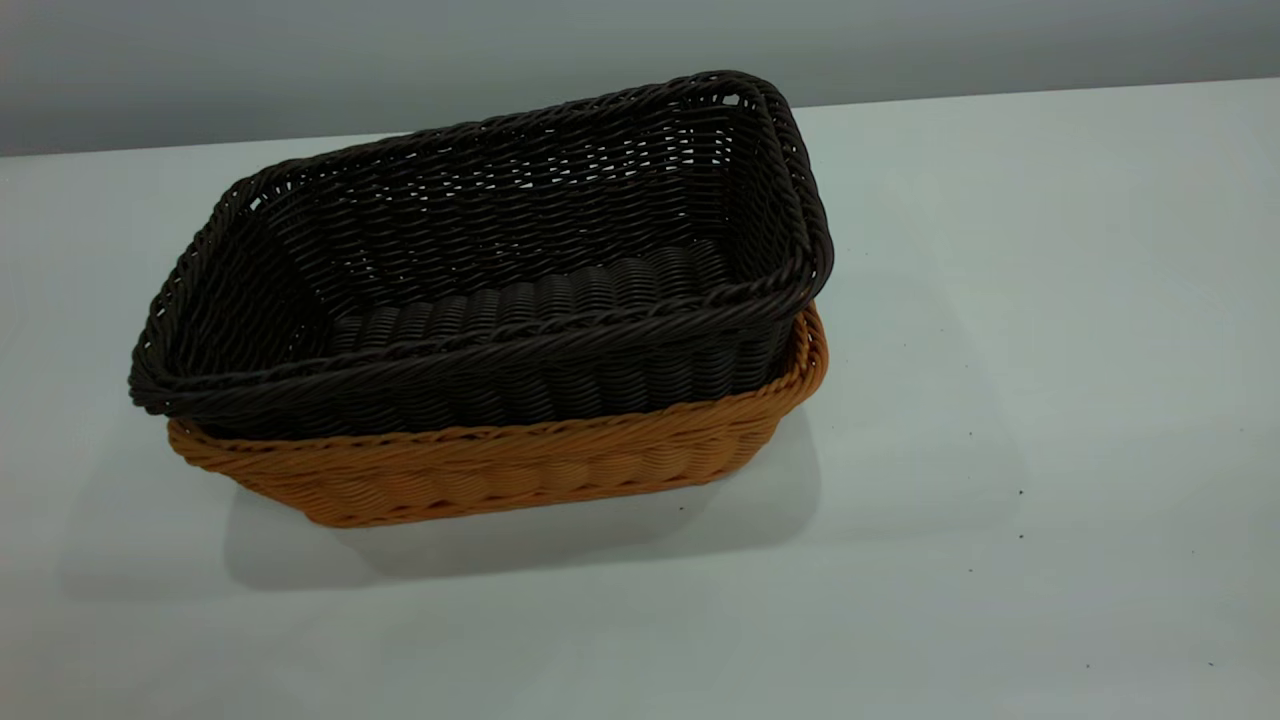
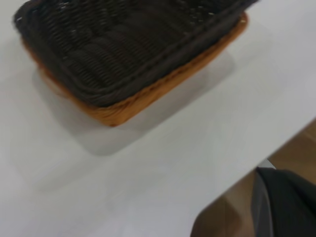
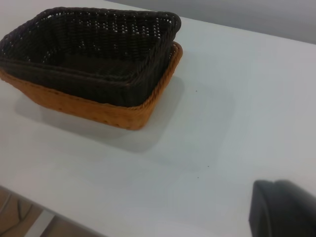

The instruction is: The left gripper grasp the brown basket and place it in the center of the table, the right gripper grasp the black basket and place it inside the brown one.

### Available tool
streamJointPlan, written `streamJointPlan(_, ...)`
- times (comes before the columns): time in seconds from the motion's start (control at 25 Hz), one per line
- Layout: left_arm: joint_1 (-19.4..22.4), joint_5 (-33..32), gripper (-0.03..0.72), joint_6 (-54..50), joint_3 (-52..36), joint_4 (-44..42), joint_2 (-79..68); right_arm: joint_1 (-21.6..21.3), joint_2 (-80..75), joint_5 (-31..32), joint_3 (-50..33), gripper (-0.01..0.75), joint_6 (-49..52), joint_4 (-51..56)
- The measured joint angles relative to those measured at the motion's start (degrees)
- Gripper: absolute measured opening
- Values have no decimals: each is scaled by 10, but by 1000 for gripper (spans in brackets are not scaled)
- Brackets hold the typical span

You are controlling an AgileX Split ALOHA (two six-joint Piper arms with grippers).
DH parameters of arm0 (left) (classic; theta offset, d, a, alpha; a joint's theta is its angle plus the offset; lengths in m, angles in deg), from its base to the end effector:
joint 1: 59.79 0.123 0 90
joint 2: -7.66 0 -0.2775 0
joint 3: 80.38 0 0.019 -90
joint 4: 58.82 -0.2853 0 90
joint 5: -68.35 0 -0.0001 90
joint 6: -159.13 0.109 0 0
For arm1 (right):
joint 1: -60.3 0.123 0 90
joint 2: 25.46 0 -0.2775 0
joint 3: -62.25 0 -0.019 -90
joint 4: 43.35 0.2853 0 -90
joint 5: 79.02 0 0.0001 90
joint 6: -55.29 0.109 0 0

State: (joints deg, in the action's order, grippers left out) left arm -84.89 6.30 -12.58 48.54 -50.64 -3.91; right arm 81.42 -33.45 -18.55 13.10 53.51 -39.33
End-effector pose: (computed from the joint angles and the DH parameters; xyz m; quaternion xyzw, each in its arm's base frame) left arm 0.0503 -0.0387 0.2653 0.2535 0.8464 -0.1382 0.4475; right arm 0.0451 0.0246 0.2819 -0.1707 0.8377 0.1215 0.5044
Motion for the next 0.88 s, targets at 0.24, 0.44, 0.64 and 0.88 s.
streamJointPlan(0.24,74,5,-1,-70,-3,-32,0,0,0,1,0,3,46,-35)
streamJointPlan(0.44,99,5,-1,-50,-3,-21,0,0,0,1,0,3,39,-30)
streamJointPlan(0.64,99,5,-1,-52,-3,-23,0,0,0,1,0,3,39,-30)
streamJointPlan(0.88,99,5,-1,-53,-3,-23,0,-3,0,1,0,3,38,-30)
